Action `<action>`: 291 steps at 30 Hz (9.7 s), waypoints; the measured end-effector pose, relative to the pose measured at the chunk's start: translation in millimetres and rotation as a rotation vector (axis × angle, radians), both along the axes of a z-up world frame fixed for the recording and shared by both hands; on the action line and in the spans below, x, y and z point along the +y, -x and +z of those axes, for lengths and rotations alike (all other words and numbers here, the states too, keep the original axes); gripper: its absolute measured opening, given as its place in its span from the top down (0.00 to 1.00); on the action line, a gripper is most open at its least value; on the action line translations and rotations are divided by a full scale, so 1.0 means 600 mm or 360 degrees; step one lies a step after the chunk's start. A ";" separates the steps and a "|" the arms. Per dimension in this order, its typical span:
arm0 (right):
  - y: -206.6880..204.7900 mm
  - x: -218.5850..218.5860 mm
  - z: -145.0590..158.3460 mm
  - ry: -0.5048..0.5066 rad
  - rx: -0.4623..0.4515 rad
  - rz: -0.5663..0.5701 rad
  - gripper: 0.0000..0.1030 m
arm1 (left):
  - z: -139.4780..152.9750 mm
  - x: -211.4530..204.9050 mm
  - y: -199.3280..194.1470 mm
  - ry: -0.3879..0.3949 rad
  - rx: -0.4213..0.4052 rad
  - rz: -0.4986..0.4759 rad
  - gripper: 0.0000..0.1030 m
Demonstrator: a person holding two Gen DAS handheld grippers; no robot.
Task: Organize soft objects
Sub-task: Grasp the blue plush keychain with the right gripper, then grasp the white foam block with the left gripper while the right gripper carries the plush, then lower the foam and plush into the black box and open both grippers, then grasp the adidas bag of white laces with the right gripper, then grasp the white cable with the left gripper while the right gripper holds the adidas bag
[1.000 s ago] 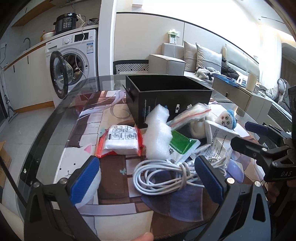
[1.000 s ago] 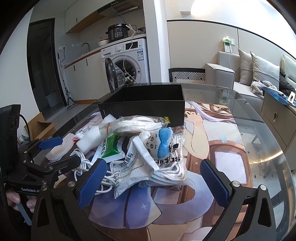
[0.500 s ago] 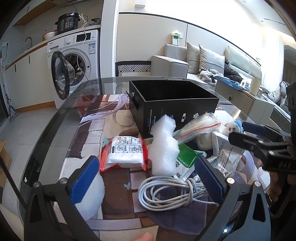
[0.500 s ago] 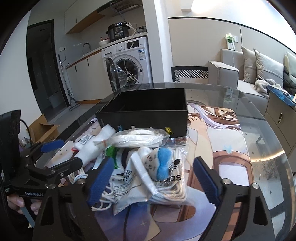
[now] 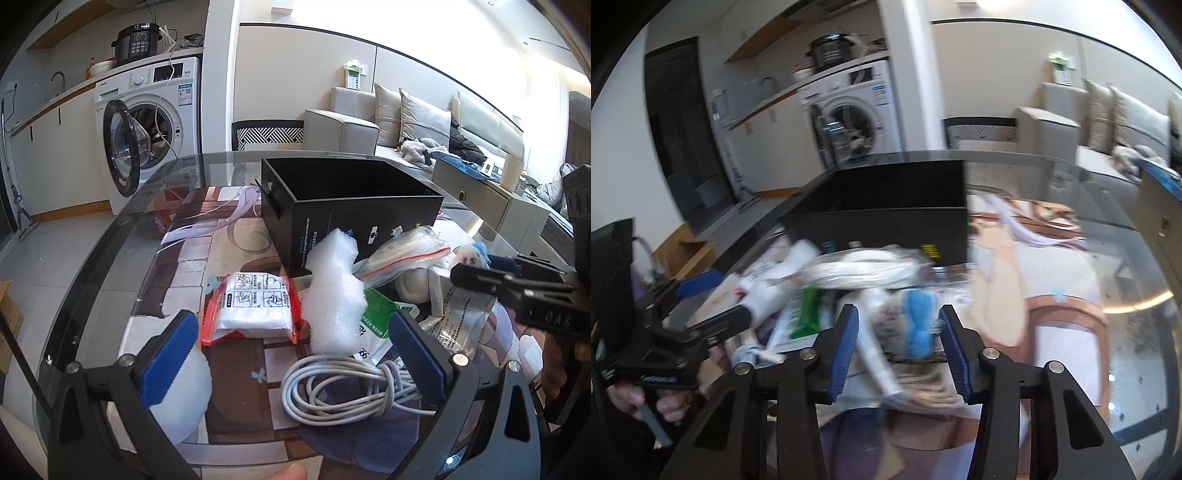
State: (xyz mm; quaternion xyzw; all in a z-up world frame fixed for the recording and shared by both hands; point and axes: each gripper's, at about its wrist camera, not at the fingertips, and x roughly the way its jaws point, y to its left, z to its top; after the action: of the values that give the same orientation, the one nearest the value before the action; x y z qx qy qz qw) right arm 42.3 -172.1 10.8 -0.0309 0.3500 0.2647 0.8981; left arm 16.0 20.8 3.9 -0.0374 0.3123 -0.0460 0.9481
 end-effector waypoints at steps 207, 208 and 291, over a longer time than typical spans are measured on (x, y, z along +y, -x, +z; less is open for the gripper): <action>0.005 -0.046 0.010 0.0199 0.0031 -0.0204 0.01 | 0.016 -0.012 -0.005 -0.0037 0.0101 -0.0062 0.00; 0.002 -0.048 0.008 0.0203 0.0038 -0.0214 0.01 | 0.016 -0.012 -0.005 -0.0037 0.0102 -0.0061 0.00; 0.020 -0.025 0.034 0.0205 -0.0142 -0.0108 0.55 | -0.020 -0.066 0.031 0.0060 0.0378 -0.0093 0.00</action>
State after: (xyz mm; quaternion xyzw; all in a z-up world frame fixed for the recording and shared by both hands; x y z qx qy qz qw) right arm 30.5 -187.2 31.0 -0.0884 0.3266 0.2095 0.9174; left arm -2.7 -18.5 -8.2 -0.0514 0.4224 -0.0747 0.9019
